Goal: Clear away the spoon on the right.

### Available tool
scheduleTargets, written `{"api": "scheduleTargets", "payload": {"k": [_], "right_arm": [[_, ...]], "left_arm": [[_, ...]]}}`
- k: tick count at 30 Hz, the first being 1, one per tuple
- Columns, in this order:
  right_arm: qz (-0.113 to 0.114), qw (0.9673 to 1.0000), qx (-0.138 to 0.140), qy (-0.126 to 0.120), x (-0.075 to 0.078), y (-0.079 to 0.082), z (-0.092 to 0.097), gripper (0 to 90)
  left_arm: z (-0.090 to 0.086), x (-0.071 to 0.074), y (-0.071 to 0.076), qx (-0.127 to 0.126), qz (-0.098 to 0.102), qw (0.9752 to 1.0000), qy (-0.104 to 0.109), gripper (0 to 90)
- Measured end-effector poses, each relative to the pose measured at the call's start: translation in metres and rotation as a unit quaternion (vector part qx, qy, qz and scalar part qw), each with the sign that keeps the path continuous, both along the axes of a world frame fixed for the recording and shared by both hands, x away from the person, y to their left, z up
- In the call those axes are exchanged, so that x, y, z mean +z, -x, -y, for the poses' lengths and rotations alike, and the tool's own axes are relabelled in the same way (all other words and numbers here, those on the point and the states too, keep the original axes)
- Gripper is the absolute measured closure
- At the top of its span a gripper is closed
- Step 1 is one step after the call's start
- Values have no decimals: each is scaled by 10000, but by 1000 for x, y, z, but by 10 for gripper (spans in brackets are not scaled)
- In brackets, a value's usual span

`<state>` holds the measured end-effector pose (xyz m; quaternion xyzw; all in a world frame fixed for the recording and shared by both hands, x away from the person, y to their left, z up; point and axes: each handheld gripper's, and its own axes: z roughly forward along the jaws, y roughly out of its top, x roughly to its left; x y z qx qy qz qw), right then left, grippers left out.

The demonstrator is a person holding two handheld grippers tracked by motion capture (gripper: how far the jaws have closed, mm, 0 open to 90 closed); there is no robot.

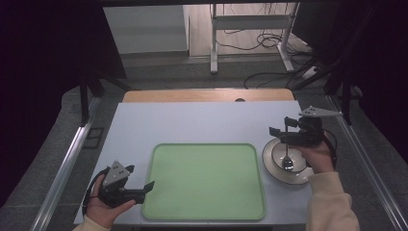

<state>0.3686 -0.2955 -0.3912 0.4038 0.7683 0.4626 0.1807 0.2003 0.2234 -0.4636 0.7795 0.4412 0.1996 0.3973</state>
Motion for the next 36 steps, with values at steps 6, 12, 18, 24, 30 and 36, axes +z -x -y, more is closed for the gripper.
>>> {"api": "scheduleTargets", "payload": {"k": [6,12,18,24,30,36], "right_arm": [[-1,9997,-227,-57,1,-4,13,219],[-91,9991,-410,-74,-4,-9,23,217],[-208,9984,-516,-89,-10,-13,29,211],[-312,9972,-682,-54,-13,-16,33,211],[-392,9964,-756,-50,-18,-21,36,213],[-492,9950,-866,-83,-25,-31,39,237]], "left_arm": [[1,0,0,-22,-14,10000,-24,124],[2,-1,0,-36,-42,10000,-40,124],[1,-1,0,-9,-19,10000,-36,124],[1,-1,0,-24,-14,10000,-42,124],[1,0,1,-29,1,10000,-75,124],[2,-1,0,-37,-20,10000,-89,123]]}}
